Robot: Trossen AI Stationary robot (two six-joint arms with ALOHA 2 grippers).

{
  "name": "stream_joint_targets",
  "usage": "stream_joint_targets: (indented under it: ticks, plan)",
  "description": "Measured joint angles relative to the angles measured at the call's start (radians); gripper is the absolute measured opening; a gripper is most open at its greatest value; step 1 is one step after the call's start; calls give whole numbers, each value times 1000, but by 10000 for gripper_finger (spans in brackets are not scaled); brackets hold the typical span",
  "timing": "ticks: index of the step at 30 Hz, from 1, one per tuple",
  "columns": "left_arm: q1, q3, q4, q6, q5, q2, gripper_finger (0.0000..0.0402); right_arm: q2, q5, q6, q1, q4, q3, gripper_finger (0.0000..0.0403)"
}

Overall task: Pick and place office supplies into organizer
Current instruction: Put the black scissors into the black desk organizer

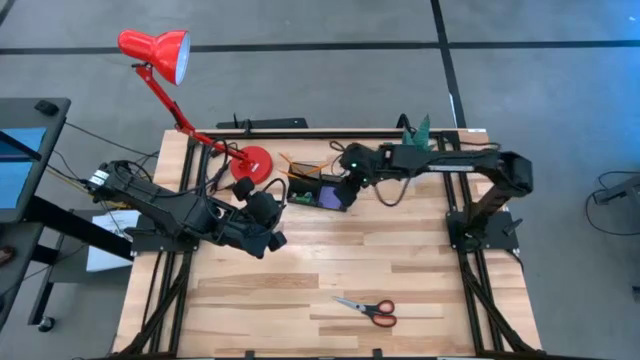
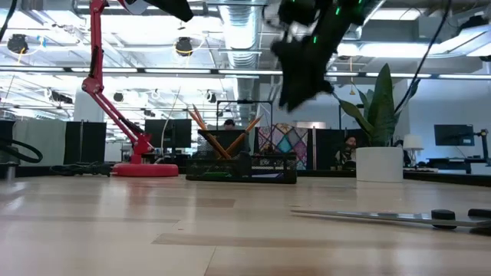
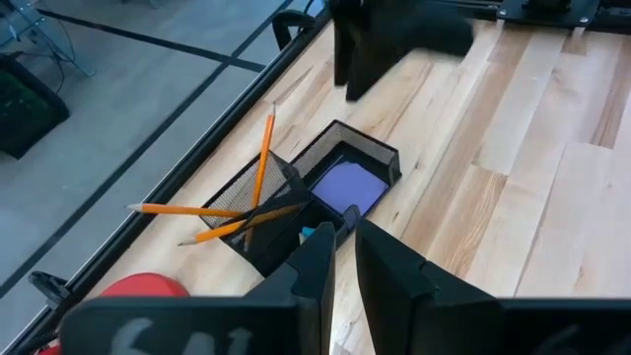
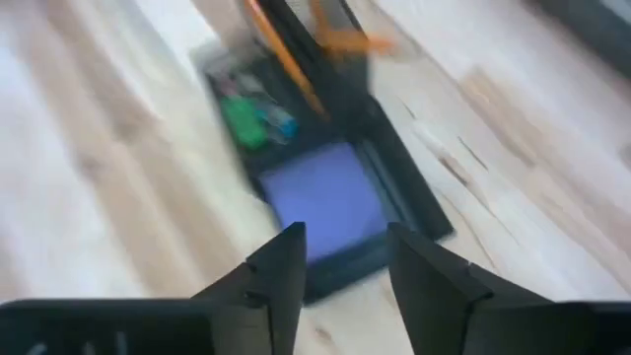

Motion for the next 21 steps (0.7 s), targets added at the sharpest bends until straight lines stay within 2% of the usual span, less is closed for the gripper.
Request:
stream_joint_targets:
  ticks: [5,9,11,16,21]
  plan:
    - [-2,0,-31,-17,0,0,37,-126,-3,87,103,-82,5,117]
    - [-11,0,-62,-39,1,0,37,-170,-3,185,270,-193,-7,113]
    - [-20,0,-70,-44,0,0,37,-174,-2,228,369,-187,-40,113]
    - [-55,0,-63,-40,0,0,37,-102,-5,332,607,-151,-91,113]
    - [-87,0,-62,-46,-1,0,37,-3,0,399,764,-20,-95,113]
